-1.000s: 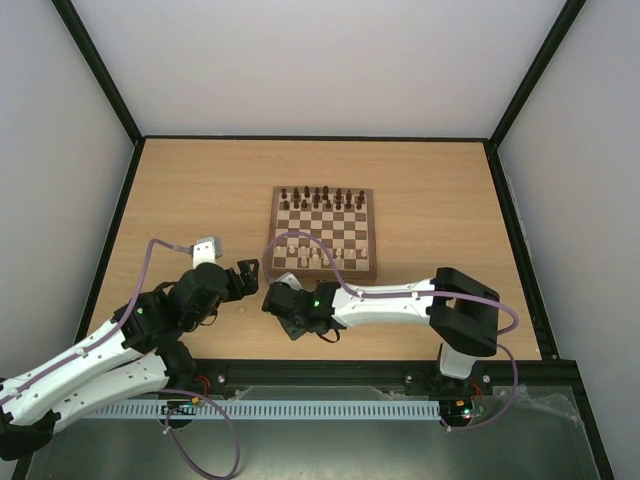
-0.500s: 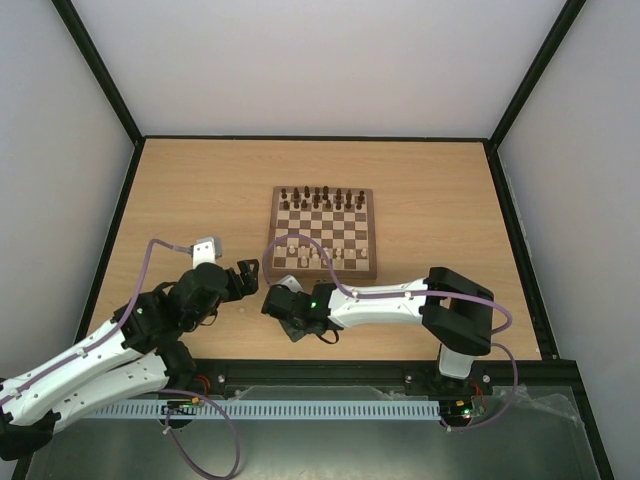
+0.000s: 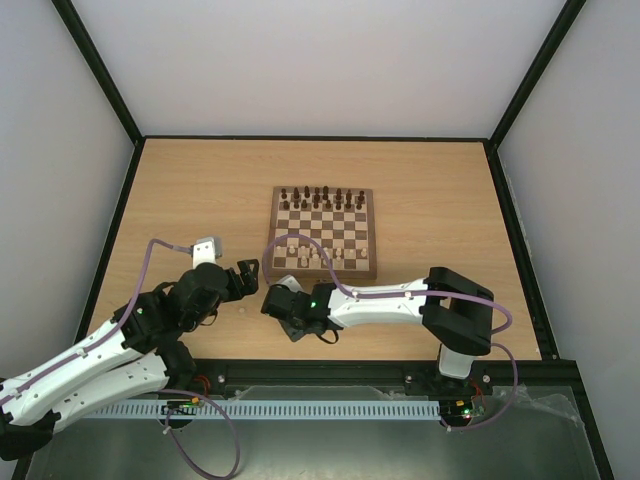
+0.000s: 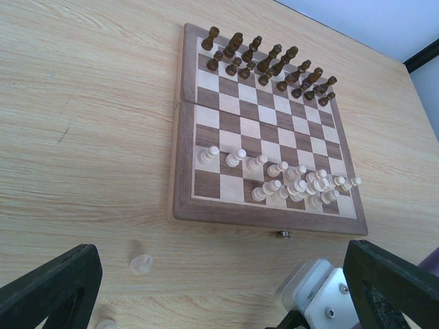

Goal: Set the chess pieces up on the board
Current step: Pick up the chess piece at the center of the board, then place the chess piece on the chessboard.

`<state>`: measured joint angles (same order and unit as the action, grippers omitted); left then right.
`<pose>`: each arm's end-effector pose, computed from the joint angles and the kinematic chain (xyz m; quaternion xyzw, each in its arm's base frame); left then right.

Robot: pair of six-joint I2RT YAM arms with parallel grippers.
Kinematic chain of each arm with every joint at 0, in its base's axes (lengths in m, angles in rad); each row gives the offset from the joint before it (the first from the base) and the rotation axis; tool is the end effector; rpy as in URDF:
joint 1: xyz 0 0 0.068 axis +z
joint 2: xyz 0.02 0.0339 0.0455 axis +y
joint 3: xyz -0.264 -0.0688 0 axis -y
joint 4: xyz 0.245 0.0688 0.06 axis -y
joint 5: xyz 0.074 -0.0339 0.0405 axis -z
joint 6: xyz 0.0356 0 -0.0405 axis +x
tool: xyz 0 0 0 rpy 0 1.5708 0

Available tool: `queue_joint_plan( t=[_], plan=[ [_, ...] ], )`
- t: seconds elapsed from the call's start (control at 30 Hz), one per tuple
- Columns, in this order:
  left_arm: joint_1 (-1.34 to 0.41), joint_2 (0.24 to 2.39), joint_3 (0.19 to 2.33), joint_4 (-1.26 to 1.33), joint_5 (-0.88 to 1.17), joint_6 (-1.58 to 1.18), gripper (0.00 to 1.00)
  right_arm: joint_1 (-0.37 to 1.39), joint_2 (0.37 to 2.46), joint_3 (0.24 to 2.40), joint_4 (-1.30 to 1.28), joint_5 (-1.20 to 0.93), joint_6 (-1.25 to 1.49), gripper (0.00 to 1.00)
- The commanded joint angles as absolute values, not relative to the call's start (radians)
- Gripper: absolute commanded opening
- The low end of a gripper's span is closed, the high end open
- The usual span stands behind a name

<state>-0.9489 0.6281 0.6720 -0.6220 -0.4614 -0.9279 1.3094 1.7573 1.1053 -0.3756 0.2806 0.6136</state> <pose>0.0928 -0.1023 0.2815 -0.0999 0.8571 -0.2551 0.4362 0.1015 0.3414 0.1793 -0.2899 0.9095 0.1407 0.2625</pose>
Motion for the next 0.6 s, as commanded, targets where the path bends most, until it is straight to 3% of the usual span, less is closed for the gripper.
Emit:
queue_joint_plan(
  t=[0.0,0.3,0.57],
  plan=[
    [-0.953,0.627,0.660,-0.631,-0.469,-0.925,1.00,1.318,1.718,1.127,-0.443,0.314,0.617,0.09],
    [-0.953,0.627,0.659,-0.628,-0.467,-0.925,0.99,1.289,1.646,1.128,-0.505,0.396,0.608,0.09],
    [-0.953,0.630,0.656,-0.626,-0.463,-0.922,0.99,1.141,1.510,1.086,-0.534,0.417,0.574,0.10]
  ],
)
